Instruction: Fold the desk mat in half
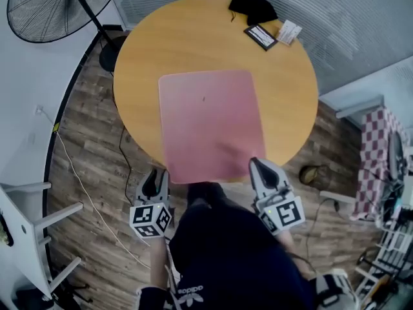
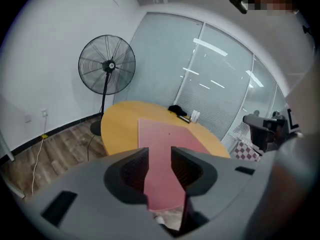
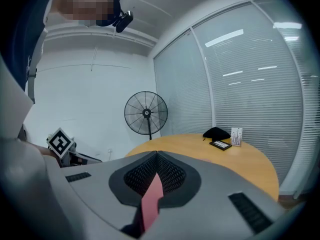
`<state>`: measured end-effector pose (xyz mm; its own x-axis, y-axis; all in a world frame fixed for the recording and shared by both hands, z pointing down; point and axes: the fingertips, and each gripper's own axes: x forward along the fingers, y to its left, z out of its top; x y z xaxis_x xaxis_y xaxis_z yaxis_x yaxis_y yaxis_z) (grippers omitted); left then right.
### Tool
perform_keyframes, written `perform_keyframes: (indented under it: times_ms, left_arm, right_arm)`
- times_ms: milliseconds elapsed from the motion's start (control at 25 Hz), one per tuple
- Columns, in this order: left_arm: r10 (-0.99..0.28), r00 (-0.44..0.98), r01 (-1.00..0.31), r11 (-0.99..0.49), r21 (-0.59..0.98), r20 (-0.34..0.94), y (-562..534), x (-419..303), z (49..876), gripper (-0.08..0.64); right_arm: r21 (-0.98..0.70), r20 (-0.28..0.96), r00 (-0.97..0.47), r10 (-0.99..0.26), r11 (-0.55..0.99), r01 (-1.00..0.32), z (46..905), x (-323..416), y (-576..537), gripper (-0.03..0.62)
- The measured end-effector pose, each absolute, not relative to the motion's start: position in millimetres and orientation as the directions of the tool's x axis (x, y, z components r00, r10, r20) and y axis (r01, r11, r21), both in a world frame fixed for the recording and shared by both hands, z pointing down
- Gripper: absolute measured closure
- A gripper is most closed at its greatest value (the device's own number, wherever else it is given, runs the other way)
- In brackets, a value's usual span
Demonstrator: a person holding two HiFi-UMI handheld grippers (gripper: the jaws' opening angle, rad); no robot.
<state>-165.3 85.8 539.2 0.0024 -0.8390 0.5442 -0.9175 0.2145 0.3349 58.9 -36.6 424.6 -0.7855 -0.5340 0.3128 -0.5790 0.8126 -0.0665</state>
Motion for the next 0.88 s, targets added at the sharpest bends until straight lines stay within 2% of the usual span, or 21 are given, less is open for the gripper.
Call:
perform_keyframes:
  times_ms: [400,880]
  left_arm:
    - [-0.696,0.151,-0.868,0.247,0.431,0.702,108.3,-151.2,637.5,0.403]
    - [-0.619,0.353,-0.769,0.235,0.594,0.701,116.0,-128.6,688.5,0.399]
  right_arm:
    - [-0.085,0.401,-0.793,-0.459,0.843,-0.531,453.1,46.4,-22.1,0.589]
    - [-0.136,0.455,-0.773,-0.442,0.823,-0.551,470.6,37.5,-12.9,0.589]
